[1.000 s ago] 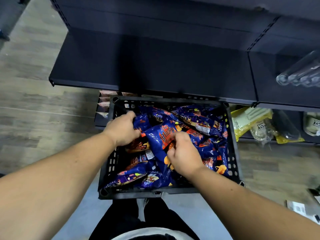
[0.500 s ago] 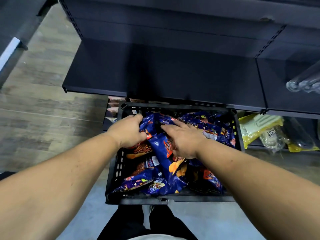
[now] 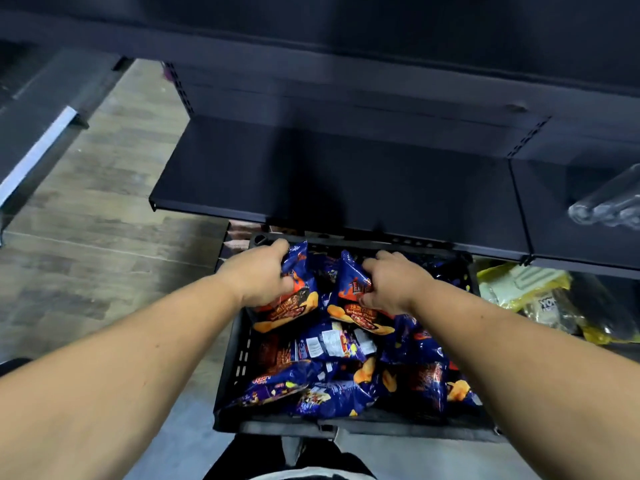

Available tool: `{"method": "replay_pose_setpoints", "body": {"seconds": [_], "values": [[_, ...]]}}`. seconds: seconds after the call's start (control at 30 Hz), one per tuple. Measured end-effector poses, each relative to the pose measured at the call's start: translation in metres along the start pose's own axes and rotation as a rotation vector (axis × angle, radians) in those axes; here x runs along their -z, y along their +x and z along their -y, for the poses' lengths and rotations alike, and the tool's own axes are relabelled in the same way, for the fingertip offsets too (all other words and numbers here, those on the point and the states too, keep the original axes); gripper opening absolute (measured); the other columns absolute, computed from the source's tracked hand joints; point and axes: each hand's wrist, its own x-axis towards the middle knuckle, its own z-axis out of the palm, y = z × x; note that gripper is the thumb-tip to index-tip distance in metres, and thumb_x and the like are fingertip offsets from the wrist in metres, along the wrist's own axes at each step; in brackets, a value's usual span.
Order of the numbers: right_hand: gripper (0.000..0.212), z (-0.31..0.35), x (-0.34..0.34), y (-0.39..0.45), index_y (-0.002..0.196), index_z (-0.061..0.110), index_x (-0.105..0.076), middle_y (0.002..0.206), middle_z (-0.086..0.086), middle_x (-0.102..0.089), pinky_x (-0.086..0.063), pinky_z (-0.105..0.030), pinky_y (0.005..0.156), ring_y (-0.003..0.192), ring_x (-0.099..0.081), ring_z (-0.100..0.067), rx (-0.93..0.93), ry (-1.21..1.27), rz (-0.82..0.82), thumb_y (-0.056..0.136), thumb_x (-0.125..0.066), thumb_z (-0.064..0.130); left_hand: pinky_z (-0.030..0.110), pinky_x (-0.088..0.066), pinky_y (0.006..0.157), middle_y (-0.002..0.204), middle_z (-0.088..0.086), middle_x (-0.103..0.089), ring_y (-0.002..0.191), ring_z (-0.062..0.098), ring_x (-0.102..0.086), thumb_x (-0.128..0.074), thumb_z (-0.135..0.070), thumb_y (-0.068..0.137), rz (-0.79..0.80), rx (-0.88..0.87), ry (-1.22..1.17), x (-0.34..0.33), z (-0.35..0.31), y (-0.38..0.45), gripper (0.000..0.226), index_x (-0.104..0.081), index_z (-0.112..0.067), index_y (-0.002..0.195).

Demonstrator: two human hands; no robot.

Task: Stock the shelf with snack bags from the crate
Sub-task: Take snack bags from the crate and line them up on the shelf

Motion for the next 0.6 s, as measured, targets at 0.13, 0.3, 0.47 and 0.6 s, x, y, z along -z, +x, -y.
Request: {"method": "replay_pose_setpoints", "body": {"seconds": [0.13,0.3,0.47,0.6], "values": [[0.053,-0.005,0.017,-0.007,0.131,0.018,-0.042,0.118,-0.005,-0.061,-0.043,-0.030,0.077,0.107,-0.058,-0.027,-0.024,0.061,-0.034,0.088,-0.064,0.042,0.034,-0.048,0.073,0.093,-0.001,-0.061,0.082,0.023,-0.057,-0.064,-0.038,0.082,-0.028,0.003,-0.030,0.015,-0.011,-0.001,0.041,-0.041,-0.021,0.111],[0.052,-0.017,0.051,-0.026,0.129,0.020,-0.038,0.109,-0.003,-0.062,-0.045,-0.032,0.073,0.096,-0.059,-0.026,-0.051,0.069,-0.102,0.088,-0.063,0.041,0.032,-0.046,0.066,0.080,-0.007,-0.058,0.076,0.018,-0.057,-0.064,-0.038,0.082,-0.114,-0.038,-0.029,0.049,-0.025,-0.005,0.029,-0.042,-0.027,0.096],[0.043,-0.019,0.102,-0.052,0.121,0.023,-0.043,0.107,-0.001,-0.062,-0.044,-0.030,0.071,0.092,-0.057,-0.023,-0.029,0.052,-0.150,0.086,-0.064,0.039,0.033,-0.049,0.065,0.078,-0.007,-0.060,0.073,0.017,-0.058,-0.061,-0.039,0.079,-0.217,-0.097,0.000,0.093,-0.038,-0.017,0.025,-0.045,-0.027,0.093],[0.037,-0.009,0.146,-0.076,0.114,0.023,-0.046,0.102,0.001,-0.062,-0.043,-0.030,0.070,0.093,-0.058,-0.023,0.023,0.040,-0.256,0.085,-0.064,0.037,0.034,-0.047,0.068,0.079,-0.007,-0.058,0.078,0.021,-0.057,-0.058,-0.040,0.079,-0.328,-0.120,0.041,0.129,-0.047,-0.033,0.024,-0.045,-0.026,0.093]]}}
